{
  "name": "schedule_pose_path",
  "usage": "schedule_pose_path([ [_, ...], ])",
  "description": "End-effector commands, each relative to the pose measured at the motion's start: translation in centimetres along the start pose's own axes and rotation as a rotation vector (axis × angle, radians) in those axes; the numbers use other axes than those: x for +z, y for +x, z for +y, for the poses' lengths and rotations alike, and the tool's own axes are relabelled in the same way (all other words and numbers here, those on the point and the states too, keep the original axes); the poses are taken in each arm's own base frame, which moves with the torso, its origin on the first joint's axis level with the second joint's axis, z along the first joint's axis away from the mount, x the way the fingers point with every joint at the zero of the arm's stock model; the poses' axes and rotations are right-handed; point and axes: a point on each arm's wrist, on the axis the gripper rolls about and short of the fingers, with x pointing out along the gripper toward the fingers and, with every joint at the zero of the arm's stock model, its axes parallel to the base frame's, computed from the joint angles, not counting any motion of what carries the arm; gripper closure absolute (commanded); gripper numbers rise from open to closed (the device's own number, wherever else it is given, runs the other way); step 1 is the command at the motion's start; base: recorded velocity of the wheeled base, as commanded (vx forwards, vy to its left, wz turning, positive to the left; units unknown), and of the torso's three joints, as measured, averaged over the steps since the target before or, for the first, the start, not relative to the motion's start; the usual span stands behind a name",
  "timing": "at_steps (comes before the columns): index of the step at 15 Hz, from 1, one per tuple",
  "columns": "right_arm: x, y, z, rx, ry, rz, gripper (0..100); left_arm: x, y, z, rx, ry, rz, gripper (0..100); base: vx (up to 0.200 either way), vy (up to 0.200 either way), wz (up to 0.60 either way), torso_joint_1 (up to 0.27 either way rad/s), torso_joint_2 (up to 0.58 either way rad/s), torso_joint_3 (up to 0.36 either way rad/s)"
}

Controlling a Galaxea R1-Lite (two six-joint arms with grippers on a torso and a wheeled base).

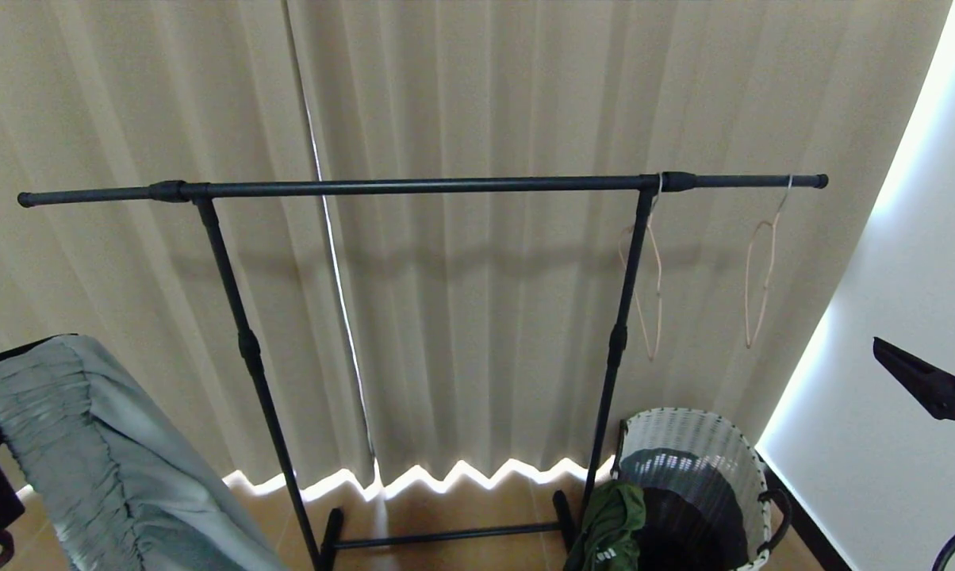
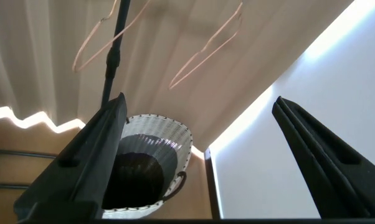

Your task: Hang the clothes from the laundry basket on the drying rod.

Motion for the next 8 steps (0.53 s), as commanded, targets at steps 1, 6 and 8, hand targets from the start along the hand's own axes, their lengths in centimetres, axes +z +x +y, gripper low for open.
schedule_pose_path([
  [1,-0.08,0.23,0.09,0.005,-0.006,0.008,0,-0.18,0.02,-0.05,-0.001,0.001,0.006,100,0.0,0.0,0.0,0.0,0.0,0.0],
  [6,-0.04,0.26,0.11,0.006,-0.008,0.008,0,-0.34,0.18,0.26,0.034,0.002,0.022,100,0.0,-0.04,0.0,0.0,0.0,0.0],
  [8,-0.04,0.26,0.11,0.006,-0.008,0.008,0,-0.44,0.23,0.24,0.034,0.001,0.027,100,0.0,-0.2,0.0,0.002,0.0,-0.005],
])
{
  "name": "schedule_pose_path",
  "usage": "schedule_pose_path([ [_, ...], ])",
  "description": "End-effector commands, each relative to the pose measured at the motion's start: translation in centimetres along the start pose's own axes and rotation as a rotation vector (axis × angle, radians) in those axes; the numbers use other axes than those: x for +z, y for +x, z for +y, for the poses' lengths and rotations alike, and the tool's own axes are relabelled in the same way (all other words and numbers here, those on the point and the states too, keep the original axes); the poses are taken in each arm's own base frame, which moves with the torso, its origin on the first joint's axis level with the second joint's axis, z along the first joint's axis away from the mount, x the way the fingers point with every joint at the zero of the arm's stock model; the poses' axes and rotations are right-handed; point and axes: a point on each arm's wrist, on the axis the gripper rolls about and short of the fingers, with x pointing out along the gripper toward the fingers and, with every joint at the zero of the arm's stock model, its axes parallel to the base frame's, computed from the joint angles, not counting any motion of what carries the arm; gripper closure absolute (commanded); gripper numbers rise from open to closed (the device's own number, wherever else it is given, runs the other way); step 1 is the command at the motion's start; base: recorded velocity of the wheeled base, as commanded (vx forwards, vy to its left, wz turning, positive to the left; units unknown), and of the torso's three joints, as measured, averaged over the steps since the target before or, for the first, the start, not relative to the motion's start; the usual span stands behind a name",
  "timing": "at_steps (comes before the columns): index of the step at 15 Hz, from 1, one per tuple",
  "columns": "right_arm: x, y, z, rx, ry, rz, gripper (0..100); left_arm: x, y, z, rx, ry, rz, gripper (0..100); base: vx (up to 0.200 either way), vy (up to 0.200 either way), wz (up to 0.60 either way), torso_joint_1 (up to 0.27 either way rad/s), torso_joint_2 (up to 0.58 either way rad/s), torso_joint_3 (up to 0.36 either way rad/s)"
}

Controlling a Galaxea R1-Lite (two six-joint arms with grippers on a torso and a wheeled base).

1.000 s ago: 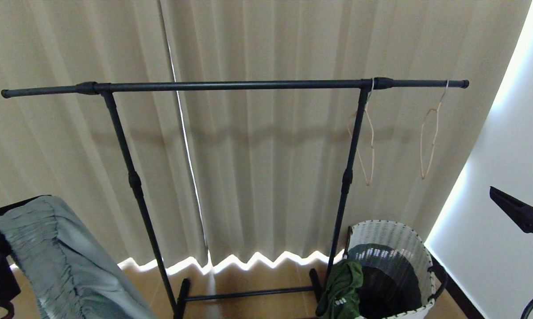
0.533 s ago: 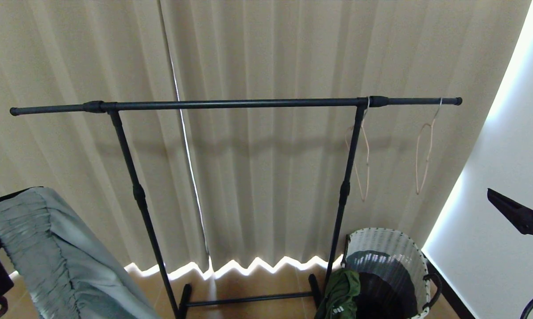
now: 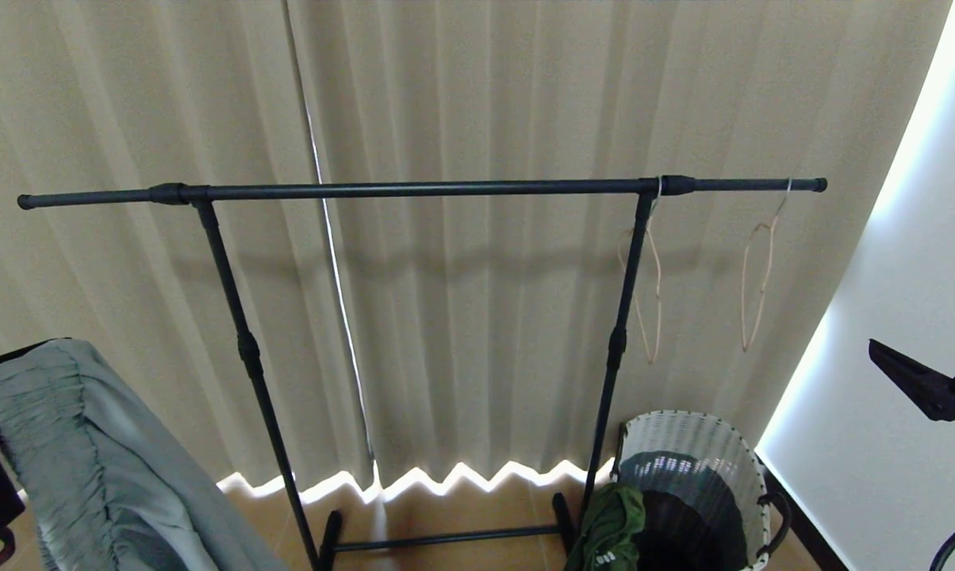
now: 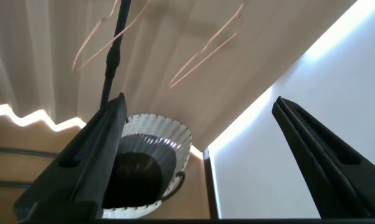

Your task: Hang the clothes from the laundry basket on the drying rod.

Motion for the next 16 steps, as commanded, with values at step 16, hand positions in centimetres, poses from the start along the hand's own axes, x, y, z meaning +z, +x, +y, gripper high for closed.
schedule_pose_path([
  [16,-0.16,0.68,0.2,0.007,-0.004,0.023,0,-0.22,0.14,-0.07,-0.002,0.0,0.01,100,0.013,-0.075,0.0,0.002,0.0,0.0],
])
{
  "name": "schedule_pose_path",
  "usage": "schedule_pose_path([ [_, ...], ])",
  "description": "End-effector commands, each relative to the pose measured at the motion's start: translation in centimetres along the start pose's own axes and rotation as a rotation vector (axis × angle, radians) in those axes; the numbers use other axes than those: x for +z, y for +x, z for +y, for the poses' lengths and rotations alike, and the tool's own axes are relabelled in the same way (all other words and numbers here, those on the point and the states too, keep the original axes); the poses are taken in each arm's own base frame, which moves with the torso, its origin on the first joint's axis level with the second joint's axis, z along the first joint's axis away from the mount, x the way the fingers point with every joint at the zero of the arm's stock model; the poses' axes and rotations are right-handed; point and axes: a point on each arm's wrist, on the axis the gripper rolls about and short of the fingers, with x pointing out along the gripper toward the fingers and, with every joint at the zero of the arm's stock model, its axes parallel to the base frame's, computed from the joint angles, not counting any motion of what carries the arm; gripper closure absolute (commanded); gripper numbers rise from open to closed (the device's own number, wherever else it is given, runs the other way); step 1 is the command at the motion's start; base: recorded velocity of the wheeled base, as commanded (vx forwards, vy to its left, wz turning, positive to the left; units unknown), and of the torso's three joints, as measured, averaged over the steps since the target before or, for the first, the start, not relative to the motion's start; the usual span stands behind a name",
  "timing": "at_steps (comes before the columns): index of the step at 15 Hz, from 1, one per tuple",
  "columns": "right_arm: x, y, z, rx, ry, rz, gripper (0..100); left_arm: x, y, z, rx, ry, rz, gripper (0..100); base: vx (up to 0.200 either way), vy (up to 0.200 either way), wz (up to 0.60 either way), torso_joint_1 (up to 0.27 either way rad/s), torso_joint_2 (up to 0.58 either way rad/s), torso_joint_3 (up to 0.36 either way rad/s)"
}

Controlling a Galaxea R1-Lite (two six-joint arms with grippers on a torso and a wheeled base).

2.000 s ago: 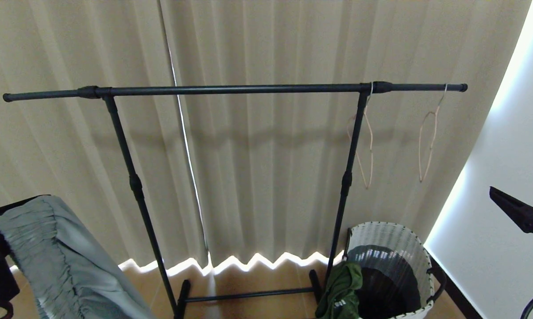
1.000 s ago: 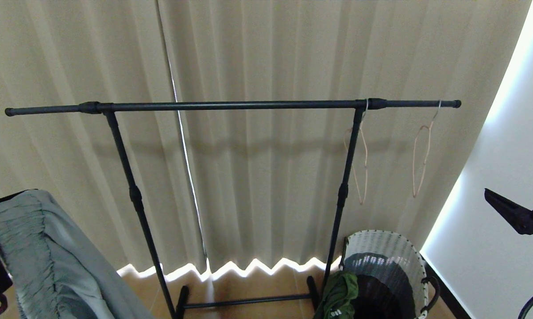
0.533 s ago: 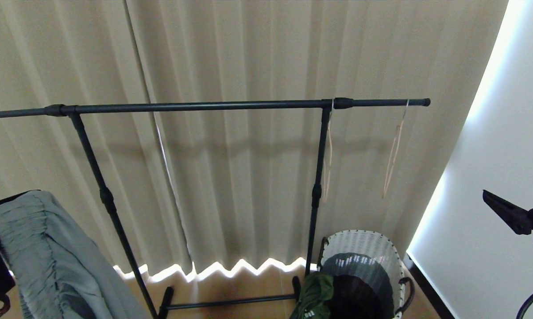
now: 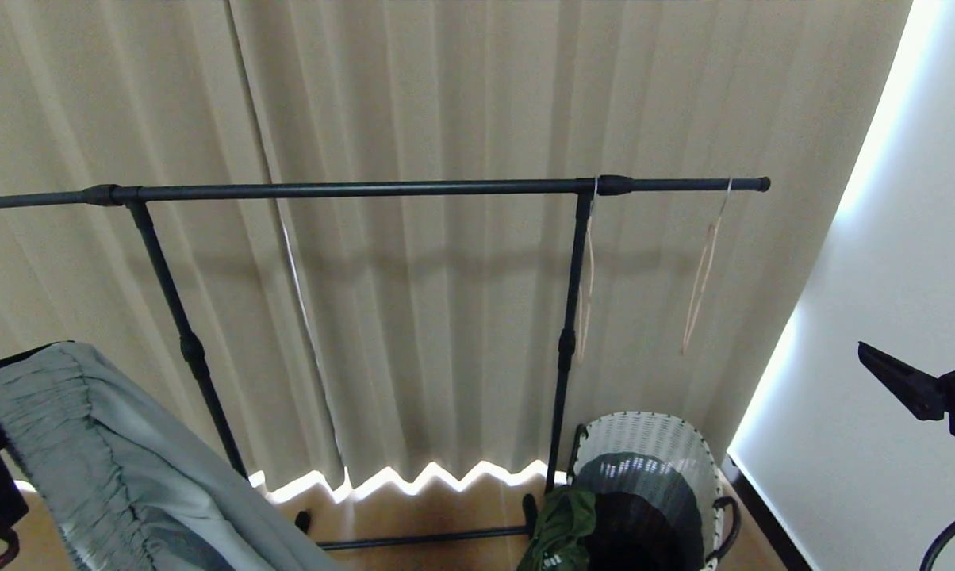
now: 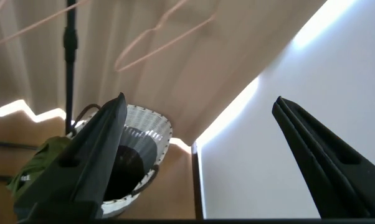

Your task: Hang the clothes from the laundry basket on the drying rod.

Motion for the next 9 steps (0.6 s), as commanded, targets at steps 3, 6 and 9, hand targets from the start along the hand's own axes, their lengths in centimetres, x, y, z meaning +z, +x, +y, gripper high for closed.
schedule_pose_path([
  [3,-0.04,0.43,0.1,0.006,0.0,0.013,0,-0.15,0.23,-0.07,-0.002,-0.001,0.015,100,0.2,0.0,0.0,-0.004,0.0,0.007],
  [6,0.05,0.53,0.1,0.007,0.001,0.012,0,-0.18,0.27,-0.09,-0.004,0.0,0.016,100,0.2,0.0,0.0,0.004,0.01,0.001],
  [9,-0.12,1.08,0.29,0.016,-0.001,0.033,0,-0.57,0.27,-0.2,-0.007,0.002,0.026,100,0.2,0.0,0.0,-0.001,0.0,-0.001],
])
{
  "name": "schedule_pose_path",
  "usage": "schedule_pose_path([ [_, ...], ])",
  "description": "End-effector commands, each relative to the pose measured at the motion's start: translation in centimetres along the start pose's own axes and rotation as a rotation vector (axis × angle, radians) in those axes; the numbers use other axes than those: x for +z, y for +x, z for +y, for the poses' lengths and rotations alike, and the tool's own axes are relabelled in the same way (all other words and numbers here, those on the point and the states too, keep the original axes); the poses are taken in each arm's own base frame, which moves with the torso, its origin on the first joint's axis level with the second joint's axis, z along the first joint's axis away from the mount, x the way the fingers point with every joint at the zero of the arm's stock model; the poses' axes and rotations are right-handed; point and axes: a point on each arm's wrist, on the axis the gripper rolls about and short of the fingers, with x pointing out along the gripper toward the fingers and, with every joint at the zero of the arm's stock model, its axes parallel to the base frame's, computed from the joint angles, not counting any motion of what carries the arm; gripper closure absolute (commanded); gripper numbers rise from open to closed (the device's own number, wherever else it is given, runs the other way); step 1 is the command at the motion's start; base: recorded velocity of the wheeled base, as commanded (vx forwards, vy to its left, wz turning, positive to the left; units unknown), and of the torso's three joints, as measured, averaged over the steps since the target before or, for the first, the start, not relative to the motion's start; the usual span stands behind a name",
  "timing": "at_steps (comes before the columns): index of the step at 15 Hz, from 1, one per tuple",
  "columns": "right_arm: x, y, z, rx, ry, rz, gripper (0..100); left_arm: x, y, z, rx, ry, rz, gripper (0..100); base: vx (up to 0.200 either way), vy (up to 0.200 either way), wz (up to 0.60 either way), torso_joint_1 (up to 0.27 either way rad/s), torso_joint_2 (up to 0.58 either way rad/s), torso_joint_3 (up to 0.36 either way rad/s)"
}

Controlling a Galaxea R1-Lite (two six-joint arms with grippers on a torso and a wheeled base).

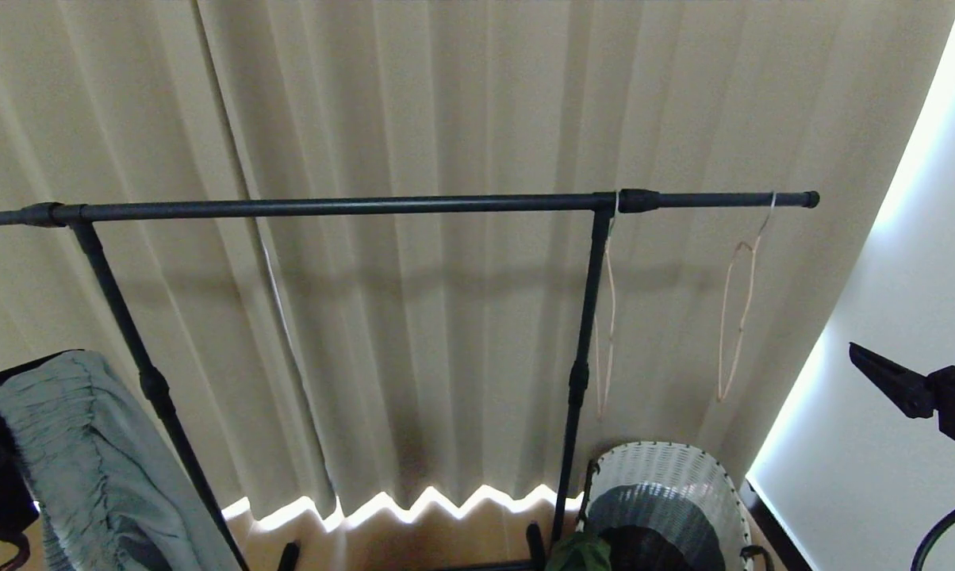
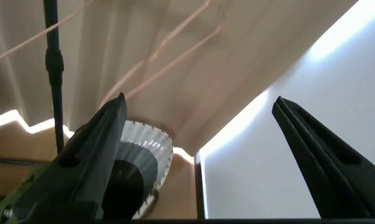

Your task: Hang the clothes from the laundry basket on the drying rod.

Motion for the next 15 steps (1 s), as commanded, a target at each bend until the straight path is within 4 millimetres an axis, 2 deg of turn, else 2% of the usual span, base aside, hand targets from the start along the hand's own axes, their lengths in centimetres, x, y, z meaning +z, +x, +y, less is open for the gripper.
schedule_pose_path([
  [1,-0.1,0.4,0.1,0.006,-0.003,0.014,0,-0.2,0.1,-0.1,-0.002,0.002,0.007,100,0.2,0.0,0.0,0.012,0.01,-0.002],
  [3,-0.2,1.1,0.3,0.015,0.011,0.032,0,-0.4,0.0,-0.1,-0.001,0.002,0.009,100,0.2,0.0,0.0,0.0,0.0,0.007],
  [5,0.0,2.2,0.5,0.032,0.051,0.049,0,-0.7,0.1,-0.2,-0.003,0.008,0.019,100,0.0,0.0,0.0,0.0,0.0,0.0],
  [10,0.9,6.8,1.2,0.028,0.163,0.131,0,-0.8,0.1,-0.2,-0.004,0.01,0.024,100,0.0,0.0,0.0,0.0,0.0,0.0],
  [12,-0.2,9.7,1.1,-0.044,0.201,0.229,0,-0.8,0.1,-0.2,-0.005,0.01,0.025,100,0.0,0.0,0.0,0.0,0.0,0.0],
  [15,-1.0,12.2,1.7,-0.095,0.284,0.296,0,-0.9,0.1,-0.3,-0.007,0.011,0.027,100,0.0,0.0,0.0,0.0,0.0,0.0],
])
